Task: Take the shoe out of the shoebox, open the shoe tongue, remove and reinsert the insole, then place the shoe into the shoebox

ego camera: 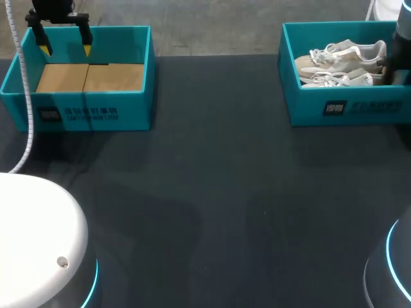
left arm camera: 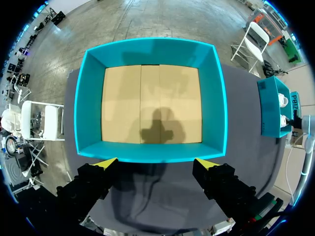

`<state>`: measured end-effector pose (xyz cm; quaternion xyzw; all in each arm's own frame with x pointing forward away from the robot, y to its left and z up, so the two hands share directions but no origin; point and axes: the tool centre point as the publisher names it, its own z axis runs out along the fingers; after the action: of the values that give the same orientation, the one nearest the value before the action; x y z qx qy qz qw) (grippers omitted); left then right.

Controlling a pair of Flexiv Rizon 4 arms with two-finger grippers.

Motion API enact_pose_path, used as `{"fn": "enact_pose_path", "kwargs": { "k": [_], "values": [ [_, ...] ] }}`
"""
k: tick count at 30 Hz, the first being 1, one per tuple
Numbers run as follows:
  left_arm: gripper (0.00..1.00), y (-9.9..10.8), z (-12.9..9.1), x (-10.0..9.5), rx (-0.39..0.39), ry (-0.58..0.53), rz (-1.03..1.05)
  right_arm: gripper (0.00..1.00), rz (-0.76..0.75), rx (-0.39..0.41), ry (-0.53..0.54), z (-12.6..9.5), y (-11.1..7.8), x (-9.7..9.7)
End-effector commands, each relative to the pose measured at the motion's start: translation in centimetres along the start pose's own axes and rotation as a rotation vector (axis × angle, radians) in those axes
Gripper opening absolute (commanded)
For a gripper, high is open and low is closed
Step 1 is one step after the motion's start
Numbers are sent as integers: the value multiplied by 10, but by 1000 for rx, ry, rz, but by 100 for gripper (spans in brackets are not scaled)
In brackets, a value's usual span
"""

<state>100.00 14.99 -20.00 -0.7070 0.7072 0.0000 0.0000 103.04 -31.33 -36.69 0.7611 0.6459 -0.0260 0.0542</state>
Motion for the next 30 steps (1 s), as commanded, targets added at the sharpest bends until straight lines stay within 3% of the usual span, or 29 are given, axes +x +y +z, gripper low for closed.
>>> {"fn": "enact_pose_path", "kwargs": {
  "k": [1,9,15,21,30],
  "values": [
    [100,0,0,0,0,0,0,0,5,16,-24,-1,4,5],
    [100,0,0,0,0,0,0,0,29,36,-38,-3,4,-2],
    [100,0,0,0,0,0,0,0,77,62,-40,-18,0,-9],
    [100,0,0,0,0,0,0,0,113,78,-25,-47,-1,-20],
    [100,0,0,0,0,0,0,0,143,89,-62,-92,2,-15]
  ]
}}
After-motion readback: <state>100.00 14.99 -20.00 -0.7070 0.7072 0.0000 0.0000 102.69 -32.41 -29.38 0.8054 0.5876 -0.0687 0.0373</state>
